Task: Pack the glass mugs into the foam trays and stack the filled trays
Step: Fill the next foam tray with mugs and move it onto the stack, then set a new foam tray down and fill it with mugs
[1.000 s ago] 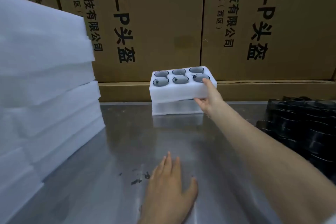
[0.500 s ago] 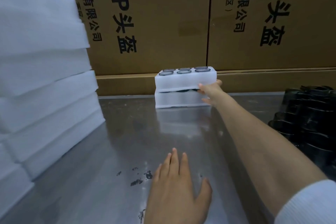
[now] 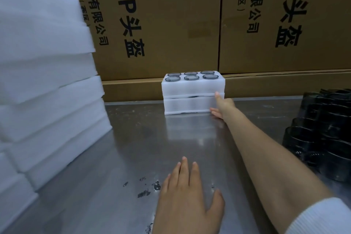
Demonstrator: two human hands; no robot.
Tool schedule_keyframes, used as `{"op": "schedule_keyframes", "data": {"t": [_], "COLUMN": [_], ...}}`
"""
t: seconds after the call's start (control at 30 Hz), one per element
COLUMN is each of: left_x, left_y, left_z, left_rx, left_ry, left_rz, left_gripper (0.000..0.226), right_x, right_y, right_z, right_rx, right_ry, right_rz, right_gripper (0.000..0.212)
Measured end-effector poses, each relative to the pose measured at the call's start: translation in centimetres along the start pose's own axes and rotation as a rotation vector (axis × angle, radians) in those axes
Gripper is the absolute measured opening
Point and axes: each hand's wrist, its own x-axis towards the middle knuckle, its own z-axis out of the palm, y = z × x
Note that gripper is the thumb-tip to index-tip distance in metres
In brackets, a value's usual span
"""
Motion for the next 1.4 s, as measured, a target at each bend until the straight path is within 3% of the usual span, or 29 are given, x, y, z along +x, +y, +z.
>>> {"op": "schedule_keyframes", "data": {"t": [0.1, 0.23, 0.33, 0.43, 0.6, 0.8, 0.97, 1.27, 1.4], "left_x": [-0.2, -0.1, -0.1, -0.2, -0.2, -2.3, -6.3, -14.1, -14.4], "left_y": [-0.2, -0.6, -1.0, -1.1, -0.8, 0.7, 1.9, 2.8, 2.4], "left_z": [0.0, 0.5, 0.9, 0.7, 0.2, -1.2, -1.9, -3.3, -5.8], "left_rx": [-0.085, -0.086, -0.124, -0.153, -0.142, -0.074, -0.055, -0.029, 0.131], "left_ry": [-0.182, -0.178, -0.176, -0.151, -0.091, 0.065, 0.111, 0.116, -0.028], "left_rz": [-0.021, -0.014, -0.013, -0.006, -0.003, -0.002, 0.001, 0.286, 0.435], "left_gripper": [0.084, 0.073, 0.073, 0.071, 0.064, 0.033, 0.029, 0.032, 0.035], "right_x": [-0.3, -1.7, -3.9, -7.0, -13.1, -22.5, -29.4, -36.3, -37.4], "right_y": [1.1, 1.2, 2.1, 3.3, 5.0, 5.9, 5.9, 7.6, 8.0], "right_z": [0.0, -1.0, -2.1, -3.1, -6.0, -10.7, -13.8, -17.0, -17.5], "right_rx": [-0.013, 0.028, -0.027, -0.161, -0.237, -0.322, -0.473, -0.933, -1.042], "right_ry": [0.014, -0.008, -0.013, -0.027, -0.099, -0.137, -0.192, -0.238, -0.254], "right_rz": [-0.063, -0.122, -0.243, -0.366, -0.391, -0.456, -0.483, -0.610, -0.714], "right_gripper": [0.060, 0.065, 0.055, 0.040, 0.023, 0.015, 0.023, 0.021, 0.023]}}
